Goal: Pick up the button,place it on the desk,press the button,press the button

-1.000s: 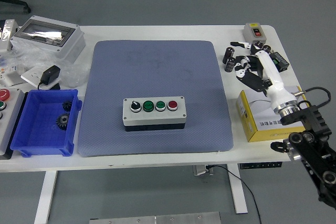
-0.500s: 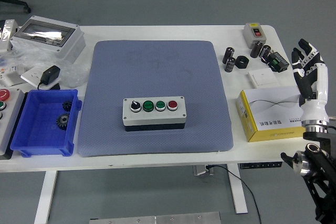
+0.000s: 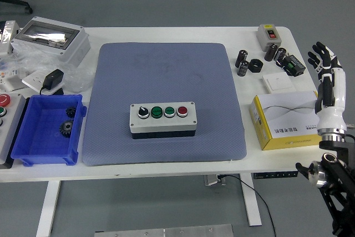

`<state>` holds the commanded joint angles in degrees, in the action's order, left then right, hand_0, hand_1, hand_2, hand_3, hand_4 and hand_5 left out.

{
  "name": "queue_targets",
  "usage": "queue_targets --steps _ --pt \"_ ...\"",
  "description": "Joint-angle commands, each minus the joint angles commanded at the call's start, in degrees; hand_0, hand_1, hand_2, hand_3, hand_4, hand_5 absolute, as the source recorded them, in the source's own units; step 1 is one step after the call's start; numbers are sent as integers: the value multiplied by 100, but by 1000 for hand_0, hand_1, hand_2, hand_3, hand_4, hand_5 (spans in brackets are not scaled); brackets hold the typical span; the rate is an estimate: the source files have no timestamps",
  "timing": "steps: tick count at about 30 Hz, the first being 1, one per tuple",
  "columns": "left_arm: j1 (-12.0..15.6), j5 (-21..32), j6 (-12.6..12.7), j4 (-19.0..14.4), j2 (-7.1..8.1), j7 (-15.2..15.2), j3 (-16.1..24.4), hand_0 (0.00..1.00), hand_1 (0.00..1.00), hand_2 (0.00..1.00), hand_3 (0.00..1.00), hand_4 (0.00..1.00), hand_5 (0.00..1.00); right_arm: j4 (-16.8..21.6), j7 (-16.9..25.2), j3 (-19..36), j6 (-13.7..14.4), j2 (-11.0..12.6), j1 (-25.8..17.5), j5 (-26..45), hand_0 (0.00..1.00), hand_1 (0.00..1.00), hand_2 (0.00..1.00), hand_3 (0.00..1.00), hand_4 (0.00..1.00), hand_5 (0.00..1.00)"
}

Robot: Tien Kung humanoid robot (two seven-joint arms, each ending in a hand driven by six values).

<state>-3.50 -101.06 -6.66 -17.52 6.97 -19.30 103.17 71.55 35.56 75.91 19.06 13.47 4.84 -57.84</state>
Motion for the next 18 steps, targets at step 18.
queue_targets --steps 18 --pt "-16 -144 -2 49 -55 74 99 606 493 473 572 123 2 11 -70 447 -327 -13 -124 352 836 800 813 800 932 998"
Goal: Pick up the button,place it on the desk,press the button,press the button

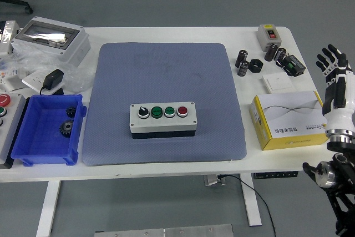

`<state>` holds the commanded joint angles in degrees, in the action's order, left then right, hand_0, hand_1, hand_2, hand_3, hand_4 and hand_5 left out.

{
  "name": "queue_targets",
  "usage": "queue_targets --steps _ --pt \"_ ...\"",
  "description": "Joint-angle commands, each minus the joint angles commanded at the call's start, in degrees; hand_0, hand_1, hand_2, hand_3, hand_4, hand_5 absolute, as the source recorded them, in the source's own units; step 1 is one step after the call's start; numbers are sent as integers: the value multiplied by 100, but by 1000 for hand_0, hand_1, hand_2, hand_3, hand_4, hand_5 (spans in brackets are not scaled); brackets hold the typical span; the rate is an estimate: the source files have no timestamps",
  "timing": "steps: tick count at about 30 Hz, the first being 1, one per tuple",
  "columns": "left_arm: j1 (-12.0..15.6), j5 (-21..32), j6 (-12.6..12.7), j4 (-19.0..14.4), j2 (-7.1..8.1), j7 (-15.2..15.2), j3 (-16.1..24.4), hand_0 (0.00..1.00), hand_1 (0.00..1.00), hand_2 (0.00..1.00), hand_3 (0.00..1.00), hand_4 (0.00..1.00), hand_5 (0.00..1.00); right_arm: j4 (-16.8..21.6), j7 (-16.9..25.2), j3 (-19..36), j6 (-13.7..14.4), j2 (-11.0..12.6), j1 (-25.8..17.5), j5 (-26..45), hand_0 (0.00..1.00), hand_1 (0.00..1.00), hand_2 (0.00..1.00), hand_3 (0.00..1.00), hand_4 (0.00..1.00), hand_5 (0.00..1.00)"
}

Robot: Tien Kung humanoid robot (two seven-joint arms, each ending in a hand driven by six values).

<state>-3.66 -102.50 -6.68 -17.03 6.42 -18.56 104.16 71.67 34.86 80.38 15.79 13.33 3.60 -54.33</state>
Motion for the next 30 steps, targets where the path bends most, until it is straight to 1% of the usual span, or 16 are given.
queue_targets --steps 6,18,19,30 --pt "21 30 54 -5 -78 -73 -49 611 497 476 574 138 2 41 1 61 10 -22 -34 -23 831 793 805 789 933 998" --pt "13 15 141 9 -135 -64 -50 619 498 476 572 155 2 39 -11 28 30 -53 23 -96 829 789 800 780 934 997" --pt "13 18 145 10 -136 -66 -53 626 500 477 572 170 2 37 -11 26 30 -59 31 -102 832 790 802 783 933 998" --pt "-22 106 226 21 -102 -66 -103 629 502 478 572 177 2 19 -27 94 32 -96 51 -120 833 797 803 781 932 998"
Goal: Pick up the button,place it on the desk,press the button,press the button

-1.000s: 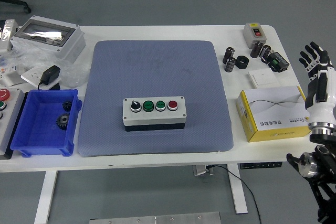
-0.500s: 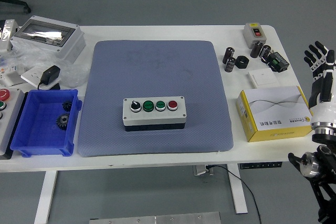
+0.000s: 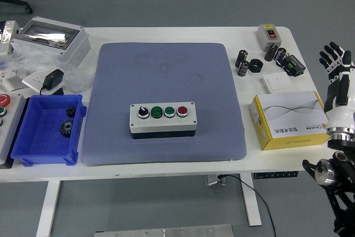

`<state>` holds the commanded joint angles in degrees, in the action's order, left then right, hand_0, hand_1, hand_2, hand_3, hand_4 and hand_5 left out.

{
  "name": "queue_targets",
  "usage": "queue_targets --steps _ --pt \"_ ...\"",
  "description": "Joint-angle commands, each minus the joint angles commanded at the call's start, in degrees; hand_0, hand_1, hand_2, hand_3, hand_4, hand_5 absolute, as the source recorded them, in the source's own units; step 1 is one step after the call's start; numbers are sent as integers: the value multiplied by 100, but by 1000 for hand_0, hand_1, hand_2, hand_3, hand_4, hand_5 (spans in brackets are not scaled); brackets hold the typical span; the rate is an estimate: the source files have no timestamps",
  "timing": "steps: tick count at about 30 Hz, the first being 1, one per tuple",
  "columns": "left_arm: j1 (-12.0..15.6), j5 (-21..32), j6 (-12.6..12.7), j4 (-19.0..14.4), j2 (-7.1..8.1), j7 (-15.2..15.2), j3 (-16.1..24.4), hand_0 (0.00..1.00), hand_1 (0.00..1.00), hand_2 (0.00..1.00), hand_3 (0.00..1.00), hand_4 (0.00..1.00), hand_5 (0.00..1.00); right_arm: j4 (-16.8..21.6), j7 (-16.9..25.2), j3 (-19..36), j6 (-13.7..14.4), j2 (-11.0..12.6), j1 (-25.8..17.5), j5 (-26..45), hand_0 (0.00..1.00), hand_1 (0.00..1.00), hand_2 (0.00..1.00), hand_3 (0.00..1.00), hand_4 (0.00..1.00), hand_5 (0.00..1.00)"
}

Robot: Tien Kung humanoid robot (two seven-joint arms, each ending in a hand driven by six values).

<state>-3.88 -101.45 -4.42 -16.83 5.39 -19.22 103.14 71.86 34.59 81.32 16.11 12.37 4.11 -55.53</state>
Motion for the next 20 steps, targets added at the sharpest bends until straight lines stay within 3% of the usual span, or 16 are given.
queue_targets --steps 20 --pt "-46 -38 29 4 26 6 24 636 504 476 570 191 2 -20 -24 -22 11 39 32 -33 836 797 800 781 924 998"
